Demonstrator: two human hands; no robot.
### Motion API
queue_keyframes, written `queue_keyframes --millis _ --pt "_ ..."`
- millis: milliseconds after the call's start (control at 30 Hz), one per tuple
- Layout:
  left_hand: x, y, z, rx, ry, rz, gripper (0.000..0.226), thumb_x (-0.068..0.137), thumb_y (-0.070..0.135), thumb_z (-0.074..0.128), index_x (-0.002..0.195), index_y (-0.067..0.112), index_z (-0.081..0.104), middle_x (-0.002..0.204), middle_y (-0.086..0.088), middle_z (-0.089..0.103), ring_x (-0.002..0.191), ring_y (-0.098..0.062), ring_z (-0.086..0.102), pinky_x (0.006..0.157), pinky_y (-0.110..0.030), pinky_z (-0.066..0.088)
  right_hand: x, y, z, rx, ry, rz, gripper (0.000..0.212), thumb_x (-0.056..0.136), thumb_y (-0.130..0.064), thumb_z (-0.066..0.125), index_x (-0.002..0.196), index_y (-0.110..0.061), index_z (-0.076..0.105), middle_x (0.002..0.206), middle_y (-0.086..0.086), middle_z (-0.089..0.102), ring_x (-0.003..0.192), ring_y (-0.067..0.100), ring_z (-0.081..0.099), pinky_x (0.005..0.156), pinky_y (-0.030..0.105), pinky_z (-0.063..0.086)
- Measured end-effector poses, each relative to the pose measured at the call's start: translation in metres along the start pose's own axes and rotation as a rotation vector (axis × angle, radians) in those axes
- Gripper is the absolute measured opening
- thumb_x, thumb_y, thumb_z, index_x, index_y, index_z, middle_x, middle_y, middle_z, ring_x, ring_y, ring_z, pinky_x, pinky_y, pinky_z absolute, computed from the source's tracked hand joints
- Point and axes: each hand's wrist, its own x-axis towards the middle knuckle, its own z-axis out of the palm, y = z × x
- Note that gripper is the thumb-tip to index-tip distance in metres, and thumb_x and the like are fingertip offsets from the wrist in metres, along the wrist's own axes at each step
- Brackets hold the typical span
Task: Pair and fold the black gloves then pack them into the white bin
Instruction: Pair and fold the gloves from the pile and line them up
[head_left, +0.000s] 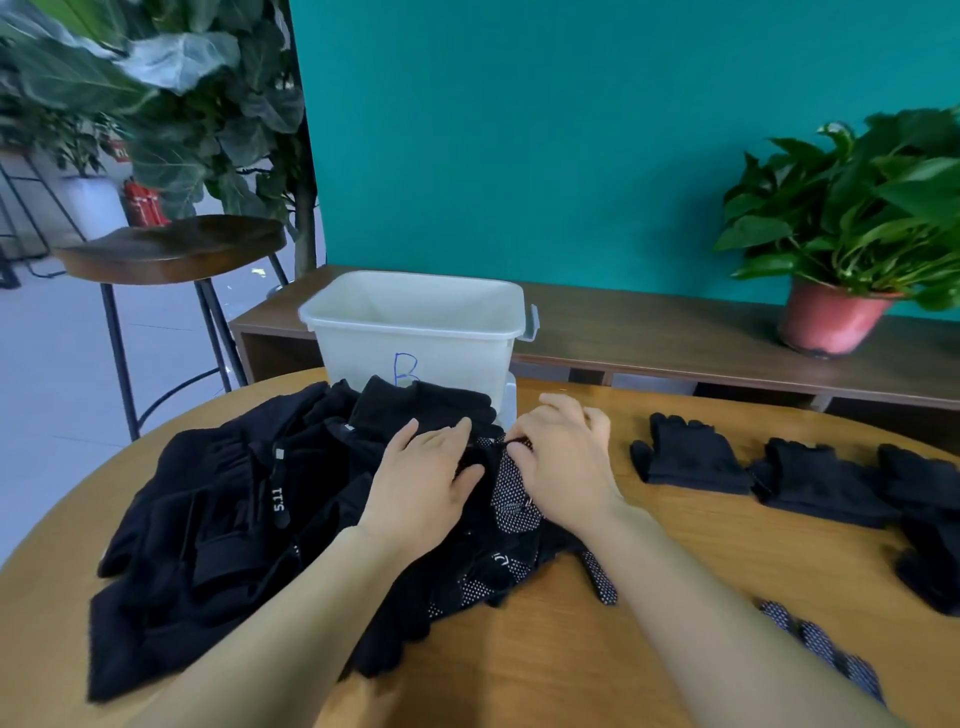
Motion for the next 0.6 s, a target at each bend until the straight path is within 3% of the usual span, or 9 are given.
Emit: queue_keyframes --millis 67,167,267,367,433,500,600 --pt "-0.002 0.012 -0.016 -0.073 -0.012 -0.049 0.065 0.100 0.045 0.046 0.155 0.017 0.025 0.128 0.010 0.058 0.128 -0.004 0.046 0.118 -0.024 0.002 -0.008 -0.002 -0.020 0.073 0.084 0.018 0.020 0.100 -0.027 0.049 0.107 -0.026 0.068 0.116 -0.012 0.064 0.135 0.010 0.030 0.104 0.029 0.006" --pt "-0.007 0.030 -0.041 -0.132 -0.008 -0.080 0.075 0.094 0.054 0.054 0.155 0.021 0.026 0.142 0.009 0.052 0.135 -0.004 0.039 0.120 -0.026 0.000 -0.022 -0.005 -0.052 0.159 0.156 0.029 0.016 0.099 -0.027 0.053 0.104 -0.027 0.069 0.107 -0.018 0.062 0.131 0.006 0.031 0.094 0.021 0.006" --pt "-0.016 0.052 -0.064 -0.211 0.011 -0.095 0.088 0.085 0.056 0.065 0.155 0.026 0.021 0.145 0.009 0.049 0.137 -0.004 0.037 0.121 -0.030 0.000 -0.040 -0.010 -0.082 0.270 0.207 0.048 0.013 0.097 -0.026 0.057 0.100 -0.028 0.070 0.099 -0.023 0.056 0.128 0.001 0.032 0.093 0.018 0.005" --pt "-0.025 0.075 -0.083 -0.411 -0.053 -0.143 0.102 0.073 0.057 0.077 0.154 0.028 0.022 0.143 0.011 0.049 0.137 -0.008 0.039 0.122 -0.036 0.011 -0.061 -0.015 -0.105 0.339 0.227 0.051 0.012 0.096 -0.026 0.059 0.096 -0.031 0.070 0.099 -0.024 0.057 0.126 -0.003 0.031 0.092 0.017 0.005" --pt "-0.030 0.086 -0.090 -0.606 -0.103 -0.175 0.092 0.061 0.061 0.080 0.139 0.034 0.041 0.130 0.015 0.060 0.126 -0.008 0.052 0.114 -0.040 0.034 -0.078 -0.015 -0.116 0.359 0.226 0.058 0.011 0.096 -0.026 0.059 0.096 -0.031 0.069 0.102 -0.023 0.058 0.126 -0.005 0.029 0.093 0.016 0.004" --pt "-0.037 0.097 -0.098 -0.714 -0.101 -0.179 0.060 0.061 0.051 0.083 0.112 0.030 0.057 0.106 0.015 0.069 0.106 -0.008 0.063 0.097 -0.036 0.048 -0.093 -0.013 -0.123 0.349 0.212 0.076 0.012 0.096 -0.027 0.058 0.094 -0.032 0.069 0.107 -0.019 0.060 0.127 -0.004 0.029 0.094 0.017 0.004" --pt "-0.044 0.115 -0.109 -0.728 -0.100 -0.126 0.025 0.074 0.024 0.085 0.080 0.025 0.060 0.076 0.016 0.067 0.073 -0.002 0.061 0.071 -0.028 0.048 -0.116 -0.008 -0.133 0.340 0.211 0.135 0.012 0.096 -0.026 0.059 0.095 -0.031 0.069 0.108 -0.017 0.059 0.127 -0.002 0.032 0.097 0.020 0.006"
